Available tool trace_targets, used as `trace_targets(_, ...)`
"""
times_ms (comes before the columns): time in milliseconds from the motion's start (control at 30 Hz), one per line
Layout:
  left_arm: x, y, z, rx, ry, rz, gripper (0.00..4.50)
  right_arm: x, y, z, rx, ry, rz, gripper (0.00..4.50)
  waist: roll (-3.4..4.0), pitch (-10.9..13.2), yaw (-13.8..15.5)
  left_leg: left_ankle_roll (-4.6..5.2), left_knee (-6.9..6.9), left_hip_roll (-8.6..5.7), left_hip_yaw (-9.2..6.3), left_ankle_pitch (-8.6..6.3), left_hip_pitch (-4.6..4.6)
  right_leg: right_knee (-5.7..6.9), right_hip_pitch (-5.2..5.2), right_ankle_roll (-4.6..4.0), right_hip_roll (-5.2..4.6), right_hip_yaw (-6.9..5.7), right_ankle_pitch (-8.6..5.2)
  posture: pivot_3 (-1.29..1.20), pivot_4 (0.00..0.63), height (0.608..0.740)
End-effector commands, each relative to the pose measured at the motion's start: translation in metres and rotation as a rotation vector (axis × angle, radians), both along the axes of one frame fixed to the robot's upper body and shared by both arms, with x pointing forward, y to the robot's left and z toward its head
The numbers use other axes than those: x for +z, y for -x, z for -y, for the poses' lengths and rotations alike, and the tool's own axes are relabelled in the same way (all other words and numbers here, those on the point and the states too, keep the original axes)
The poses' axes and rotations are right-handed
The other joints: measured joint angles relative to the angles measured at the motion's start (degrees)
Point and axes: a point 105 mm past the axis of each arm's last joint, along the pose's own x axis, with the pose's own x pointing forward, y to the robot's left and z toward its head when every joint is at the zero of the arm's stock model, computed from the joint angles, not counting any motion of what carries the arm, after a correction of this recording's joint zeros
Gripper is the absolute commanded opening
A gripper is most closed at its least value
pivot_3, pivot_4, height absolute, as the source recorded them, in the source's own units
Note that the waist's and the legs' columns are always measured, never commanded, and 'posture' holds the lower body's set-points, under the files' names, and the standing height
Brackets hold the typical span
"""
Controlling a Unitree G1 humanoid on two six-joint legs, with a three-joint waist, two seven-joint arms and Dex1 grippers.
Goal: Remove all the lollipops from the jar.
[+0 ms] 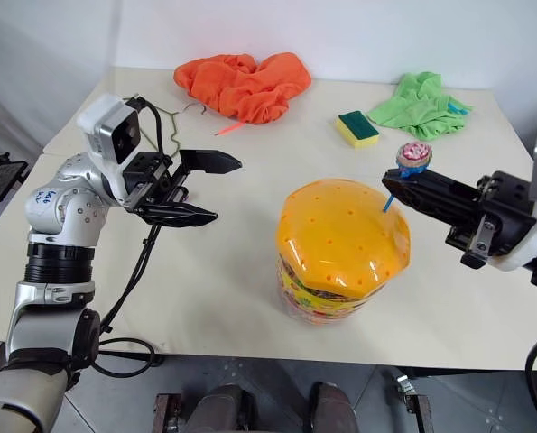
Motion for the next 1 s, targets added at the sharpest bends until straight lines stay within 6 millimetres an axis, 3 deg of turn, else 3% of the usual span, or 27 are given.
trace_targets(33,0.008,0.006,-0.004,-0.047,0.017,0.033,4.50,0.037,0.006,0.013,-0.096,-0.044,0.148,0.07,0.00,0.00,0.03,0.00,-0.01,0.00,0.00,0.00,-0.01,-0.01,0.00,0.00,-0.01,0.00,0.00,0.00,0.150,0.740)
trace_targets(167,0.008,0.006,-0.004,-0.060,0.017,0.036,4.50,0.061,0.003,0.040,-0.278,-0.095,0.216,0.07,0.00,0.00,0.12,0.00,-0.01,0.01,-0.01,0.00,-0.01,-0.02,0.00,0.00,0.00,-0.03,0.00,0.00,0.150,0.740)
trace_targets(267,0.008,0.005,-0.005,-0.065,0.011,0.032,4.50,0.061,-0.004,0.069,-0.450,-0.117,0.196,0.07,0.00,0.00,0.17,0.00,-0.01,0.00,0.00,0.00,-0.03,-0.02,0.00,0.00,0.00,-0.03,0.00,0.00,0.150,0.740)
trace_targets(433,0.001,0.001,-0.012,-0.058,-0.026,0.021,4.50,-0.010,-0.026,0.140,-0.820,-0.020,-0.102,0.07,0.00,0.00,0.30,0.00,-0.04,-0.01,0.02,0.00,-0.05,-0.03,0.00,0.00,-0.01,-0.03,0.00,0.00,0.150,0.740)
trace_targets(533,-0.002,0.000,-0.017,-0.046,-0.051,0.014,4.50,-0.064,-0.032,0.165,-0.924,0.057,-0.331,0.07,0.04,-0.02,0.13,0.00,-0.06,0.00,0.04,0.00,-0.07,-0.05,-0.03,0.00,0.00,-0.02,0.00,0.00,0.150,0.740)
trace_targets(800,-0.011,0.000,-0.027,-0.012,-0.133,0.010,4.50,-0.148,-0.050,0.191,-1.045,0.055,-0.626,0.07,0.11,-0.04,-1.29,-0.02,-0.13,0.02,0.11,0.01,-0.04,-0.04,-0.10,-0.01,0.03,0.03,-0.01,0.00,0.150,0.740)
trace_targets(1000,-0.017,0.005,-0.032,-0.022,-0.172,-0.010,4.50,-0.187,-0.059,0.192,-1.067,0.035,-0.733,0.07,0.30,-0.02,-1.23,-0.02,-0.15,0.02,0.12,0.01,-0.05,-0.04,-0.13,-0.01,0.01,0.05,-0.01,0.00,0.150,0.740)
